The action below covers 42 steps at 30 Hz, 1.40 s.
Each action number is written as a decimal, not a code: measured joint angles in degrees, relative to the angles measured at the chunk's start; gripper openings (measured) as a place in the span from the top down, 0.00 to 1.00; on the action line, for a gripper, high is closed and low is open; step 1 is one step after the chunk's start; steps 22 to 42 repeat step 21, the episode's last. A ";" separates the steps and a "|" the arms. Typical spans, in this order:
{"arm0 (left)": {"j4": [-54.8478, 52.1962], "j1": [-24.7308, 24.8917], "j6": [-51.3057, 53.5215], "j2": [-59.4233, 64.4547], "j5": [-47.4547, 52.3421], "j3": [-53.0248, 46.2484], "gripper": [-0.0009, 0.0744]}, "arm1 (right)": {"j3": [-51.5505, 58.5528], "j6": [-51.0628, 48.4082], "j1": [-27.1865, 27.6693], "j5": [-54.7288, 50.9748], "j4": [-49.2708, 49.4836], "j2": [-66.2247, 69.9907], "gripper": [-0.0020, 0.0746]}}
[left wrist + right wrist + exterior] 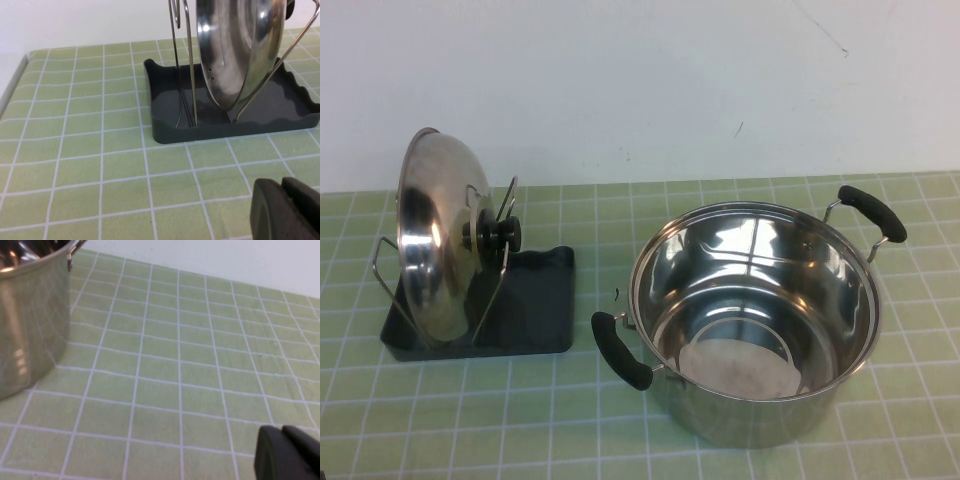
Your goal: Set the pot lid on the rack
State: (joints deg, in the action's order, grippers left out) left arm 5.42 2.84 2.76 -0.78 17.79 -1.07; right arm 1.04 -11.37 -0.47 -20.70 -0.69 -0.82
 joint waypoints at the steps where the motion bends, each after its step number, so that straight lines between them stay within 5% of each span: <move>1: 0.00 0.00 0.00 0.00 0.00 0.00 0.99 | 0.00 1.18 0.00 0.00 -0.24 0.00 0.98; 15: 0.10 0.00 -0.11 0.00 0.00 0.00 0.99 | 0.00 9.90 0.12 0.00 -1.74 0.00 0.98; 42: 0.10 0.00 -0.11 0.00 0.00 0.00 0.99 | 0.00 10.13 0.12 0.00 -1.83 0.00 0.98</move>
